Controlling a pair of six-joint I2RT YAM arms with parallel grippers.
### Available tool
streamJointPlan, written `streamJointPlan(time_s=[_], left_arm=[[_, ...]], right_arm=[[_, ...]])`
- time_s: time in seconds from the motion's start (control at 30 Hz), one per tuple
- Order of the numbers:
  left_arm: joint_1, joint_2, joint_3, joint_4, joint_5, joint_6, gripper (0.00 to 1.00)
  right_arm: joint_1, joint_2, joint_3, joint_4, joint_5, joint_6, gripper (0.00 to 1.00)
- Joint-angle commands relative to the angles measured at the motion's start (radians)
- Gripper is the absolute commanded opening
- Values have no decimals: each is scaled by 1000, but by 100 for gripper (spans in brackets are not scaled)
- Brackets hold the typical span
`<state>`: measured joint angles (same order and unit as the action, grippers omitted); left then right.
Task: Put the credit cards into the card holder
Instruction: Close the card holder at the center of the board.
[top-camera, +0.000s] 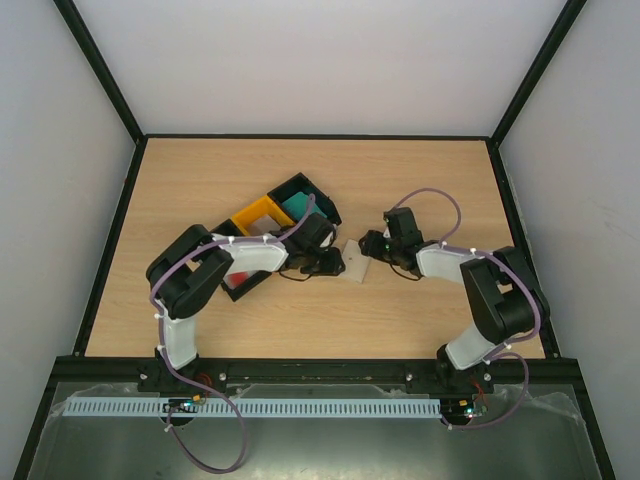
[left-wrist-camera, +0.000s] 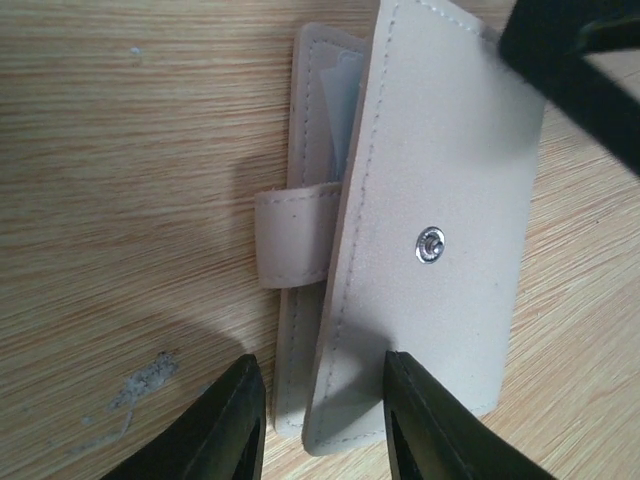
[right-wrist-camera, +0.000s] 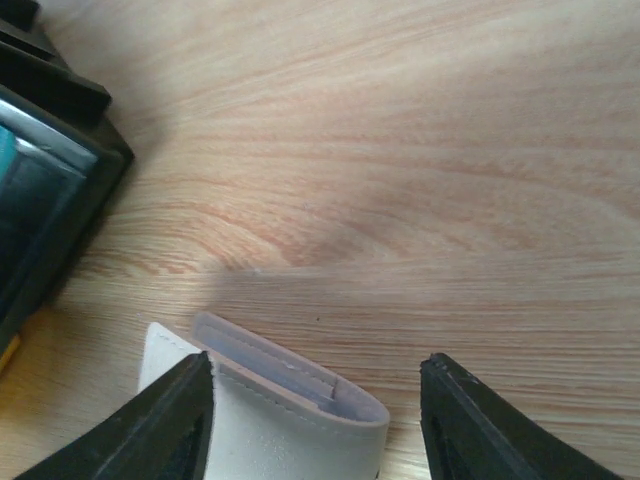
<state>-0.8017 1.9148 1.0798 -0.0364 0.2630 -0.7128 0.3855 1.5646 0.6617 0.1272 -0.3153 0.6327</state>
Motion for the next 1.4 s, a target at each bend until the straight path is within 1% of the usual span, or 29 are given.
streamJointPlan(time_s=[0.0,0.03,0.13,0.37,0.43,0.5,0.6,0.73,0.87,0.93,0.97,1.03,1.07,1.1,1.17,1.23,1.27,1.37], left_arm=[[13,23,9,-77,-9,34,36],[15,23,13,-79,-8,35,37],[18,17,16,-85,-9,37,38],[21,-20,1,-87,-28,47,47],[21,-37,-8,-88,-35,44,52],[21,-58,-21,-88,-40,35,54],[19,-96,-53,-83,-51,10,59],[19,-173,-122,-75,-112,-48,63],[20,-259,-205,-43,-126,-94,66],[18,-285,-231,-26,-115,-107,66],[18,-296,-241,-19,-107,-114,66],[16,-313,-254,-14,-99,-122,66],[14,-322,-258,-13,-98,-126,66],[13,-330,-264,-13,-97,-131,66],[11,-346,-275,-8,-94,-141,66],[8,-362,-288,-3,-92,-151,66],[7,-367,-294,-1,-91,-157,66],[7,-378,-303,1,-88,-166,66]], right_arm=[[0,50,24,-28,-69,-89,51],[0,55,14,-15,-88,-82,47],[0,49,-27,-1,-104,-56,39],[4,-77,-170,-8,-95,63,38],[13,-116,-202,-15,-90,100,38],[34,-153,-228,-19,-91,135,37],[73,-182,-252,-32,-87,172,32],[130,-204,-279,-36,-64,211,26],[186,-222,-297,-27,-39,232,25],[188,-244,-284,-53,2,223,26],[188,-264,-264,-84,40,211,28],[188,-304,-202,-161,133,177,36],[188,-320,-156,-206,181,156,41],[187,-333,-135,-231,225,144,44],[187,-343,-74,-251,287,107,52],[184,-306,-36,-247,340,61,58],[180,-276,-17,-244,349,35,59],[169,-156,48,-246,316,-48,60]])
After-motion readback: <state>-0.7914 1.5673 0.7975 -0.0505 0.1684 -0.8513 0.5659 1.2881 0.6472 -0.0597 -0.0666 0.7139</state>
